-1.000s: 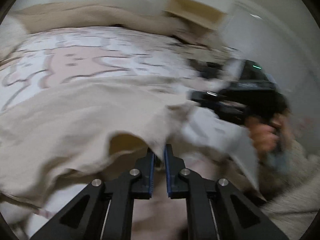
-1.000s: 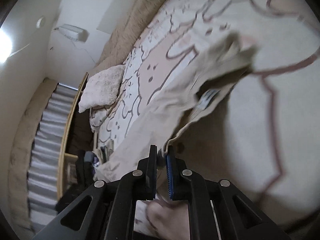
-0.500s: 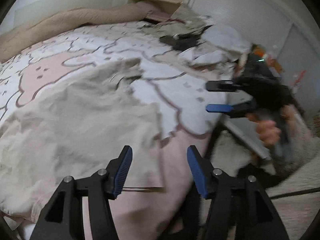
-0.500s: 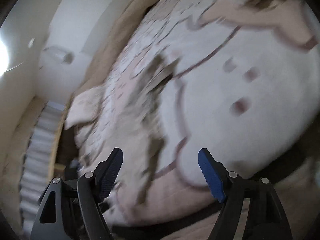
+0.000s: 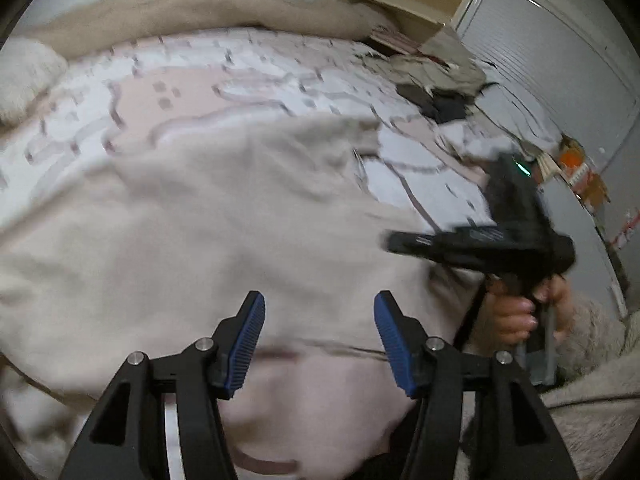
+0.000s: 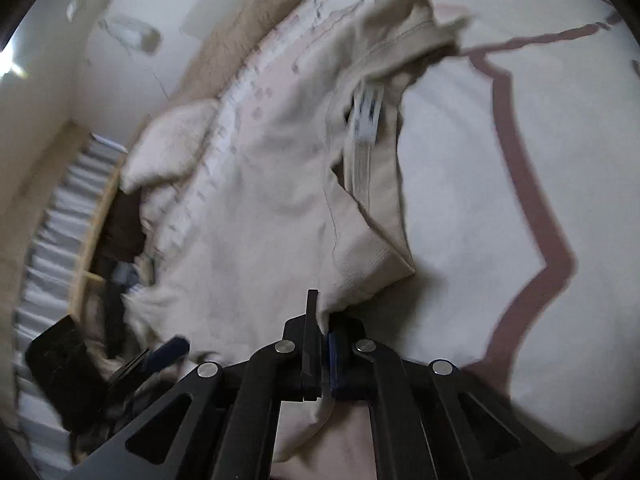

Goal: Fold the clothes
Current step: 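Grasp the T-shirt shoulder with the left gripper while the right gripper holds the collar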

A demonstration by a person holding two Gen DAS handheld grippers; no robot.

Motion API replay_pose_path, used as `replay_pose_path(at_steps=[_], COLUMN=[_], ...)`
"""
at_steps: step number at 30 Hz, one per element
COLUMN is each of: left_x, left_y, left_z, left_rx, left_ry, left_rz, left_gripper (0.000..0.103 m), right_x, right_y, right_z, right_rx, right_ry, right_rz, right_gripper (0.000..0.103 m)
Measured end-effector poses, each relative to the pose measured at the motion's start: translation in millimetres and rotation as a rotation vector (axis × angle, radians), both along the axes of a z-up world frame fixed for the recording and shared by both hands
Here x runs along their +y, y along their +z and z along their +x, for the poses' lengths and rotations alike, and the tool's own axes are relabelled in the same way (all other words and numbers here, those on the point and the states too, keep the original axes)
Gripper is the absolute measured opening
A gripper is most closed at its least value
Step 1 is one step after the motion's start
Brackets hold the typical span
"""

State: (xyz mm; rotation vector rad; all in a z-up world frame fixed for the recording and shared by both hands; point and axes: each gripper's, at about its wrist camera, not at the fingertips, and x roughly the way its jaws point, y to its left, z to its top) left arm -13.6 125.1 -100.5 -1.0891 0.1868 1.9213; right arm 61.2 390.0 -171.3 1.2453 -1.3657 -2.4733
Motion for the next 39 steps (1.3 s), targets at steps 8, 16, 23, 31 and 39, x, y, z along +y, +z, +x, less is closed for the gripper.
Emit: replay_pose_path(at_steps=[8,16,23,31,39], left_x=[91,238,309,327,331], left_y=[43,-22,-48,-33,-63], left_z=[-48,-46,-54,-104,-84], left_rx=[0.146,0.157,0.205,0.044,-0.033], left_ry=[-0.086,-0.262,-0.331,-0.332,-0.507], left_rz=[-0.022,-0.202,-0.325,-0.250,-0.319], left_gripper=[0.064,0.064,0.065,0.070,0.062], right_x=[88,102,104,108,113], right_y=[52,44,37,23,14], right_z=[133,178,171,172,168], right_rx=[-0.066,-0.157,-0.154,-0.170,-0.190], right_ry=[-0.262,-0.359,-0.360,-0.348,-0.331], right_rz=[0.147,0.152,0.104,0.058,0.033], right_gripper=[0.003,0.003,0.003,0.003,0.003])
